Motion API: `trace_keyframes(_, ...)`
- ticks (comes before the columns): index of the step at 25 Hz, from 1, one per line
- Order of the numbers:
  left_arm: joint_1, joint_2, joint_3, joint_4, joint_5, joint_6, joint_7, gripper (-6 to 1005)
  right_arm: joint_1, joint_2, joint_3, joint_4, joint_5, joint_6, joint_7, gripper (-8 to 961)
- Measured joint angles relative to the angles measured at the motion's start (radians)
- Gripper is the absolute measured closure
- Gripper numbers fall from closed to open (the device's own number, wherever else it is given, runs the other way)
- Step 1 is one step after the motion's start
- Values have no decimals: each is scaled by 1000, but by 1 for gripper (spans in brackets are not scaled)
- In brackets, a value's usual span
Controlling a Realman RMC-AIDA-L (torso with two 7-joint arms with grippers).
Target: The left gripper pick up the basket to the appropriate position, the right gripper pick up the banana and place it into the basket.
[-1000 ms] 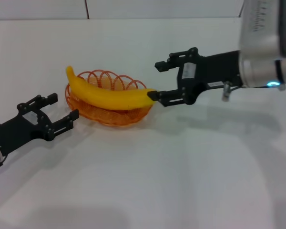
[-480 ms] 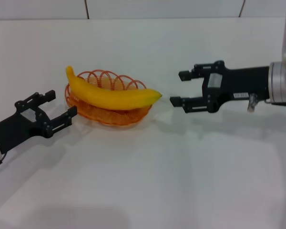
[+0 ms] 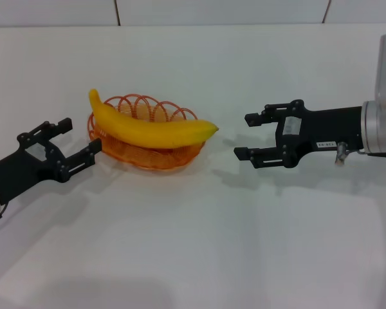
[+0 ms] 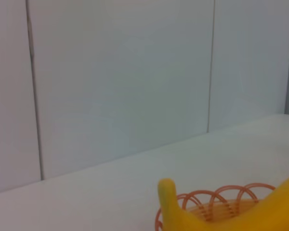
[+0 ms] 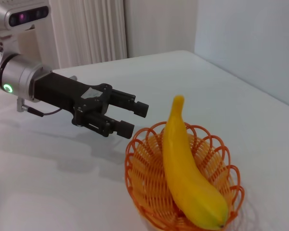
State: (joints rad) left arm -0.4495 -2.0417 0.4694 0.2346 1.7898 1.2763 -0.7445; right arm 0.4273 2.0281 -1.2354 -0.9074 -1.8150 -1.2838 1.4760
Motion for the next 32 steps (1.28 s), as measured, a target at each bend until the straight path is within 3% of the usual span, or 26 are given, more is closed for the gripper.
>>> trace_keyframes(32,-7,1,11,-1,49,-90,-11,218,9,-2,5,50,0,14,-29,224)
